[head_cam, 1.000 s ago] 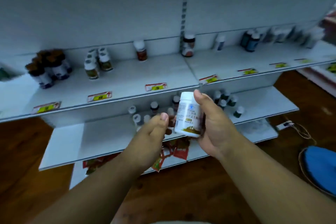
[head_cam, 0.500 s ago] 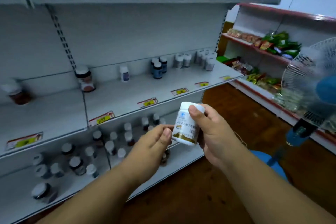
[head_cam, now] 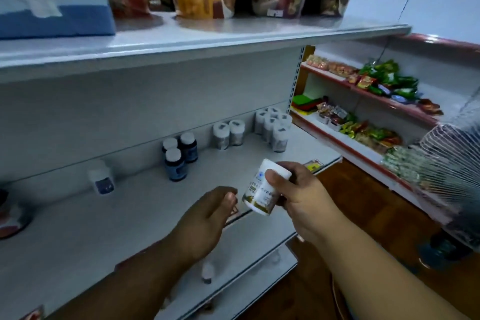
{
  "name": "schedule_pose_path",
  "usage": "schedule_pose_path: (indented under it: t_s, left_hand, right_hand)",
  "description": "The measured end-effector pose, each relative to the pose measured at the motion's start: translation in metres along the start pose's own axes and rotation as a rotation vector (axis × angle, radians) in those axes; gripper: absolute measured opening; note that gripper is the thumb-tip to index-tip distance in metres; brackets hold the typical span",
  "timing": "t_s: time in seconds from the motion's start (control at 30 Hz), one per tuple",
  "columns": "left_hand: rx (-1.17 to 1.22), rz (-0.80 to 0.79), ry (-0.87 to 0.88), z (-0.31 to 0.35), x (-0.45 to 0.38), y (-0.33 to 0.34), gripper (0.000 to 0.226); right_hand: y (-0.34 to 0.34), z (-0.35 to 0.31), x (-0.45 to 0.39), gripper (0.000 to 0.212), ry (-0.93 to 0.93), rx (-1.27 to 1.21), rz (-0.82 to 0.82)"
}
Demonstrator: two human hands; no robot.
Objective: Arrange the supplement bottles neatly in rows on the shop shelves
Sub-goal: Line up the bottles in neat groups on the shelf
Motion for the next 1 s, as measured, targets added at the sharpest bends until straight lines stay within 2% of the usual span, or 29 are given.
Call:
schedule_pose_path:
  t_s: [0.13,0.33,0.43,0.57,0.73,0.87,1.0]
  left_hand:
    - [-0.209,-0.018,-0.108,-0.024,-0.071,0.017,0.039]
    - [-0.556,0.089,-0.237,-0.071,-0.159,0.044,0.063]
    - [-0.599,0.098,-0.358,-0.083,-0.189,0.050,0.081]
    - [-0.717,0.103,-0.396,-0.082,-0.223,0.047,0.072]
    - [-0.732,0.103,-0.518,-0.091,-0.239,0.044,0.078]
    - [-0.734,0.089,-0.523,-0.092,-0.242,0.043,0.081]
    - [-0.771,0.038,-0.495,-0.094,-0.226,0.045,0.088]
  right_hand:
    - [-0.023,-0.002,-0.083,0.035,0.019,0.107,-0.036]
    - [-0.021,0.009,-0.209,0.027,-0.012,0.446,-0.271]
    - [-0.015,0.017,-0.251,0.042,-0.091,0.773,-0.379]
    - [0.003,0.037,-0.284,0.052,-0.205,1.045,-0.599]
    - [0.023,0.052,-0.297,0.064,-0.249,1.142,-0.744]
    - [0.020,0.051,-0.293,0.065,-0.272,1.137,-0.716]
    - [0.006,0.045,-0.277,0.064,-0.398,1.124,-0.622]
Point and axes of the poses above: each hand's wrist, its own x-axis away from the middle knuckle, its own y-axis out of the palm, z = x × y, the point moved 3 cm from there along -x, towards the middle knuckle, and after that the axes turned 14 degrees about -x, right-handed, at the moved point
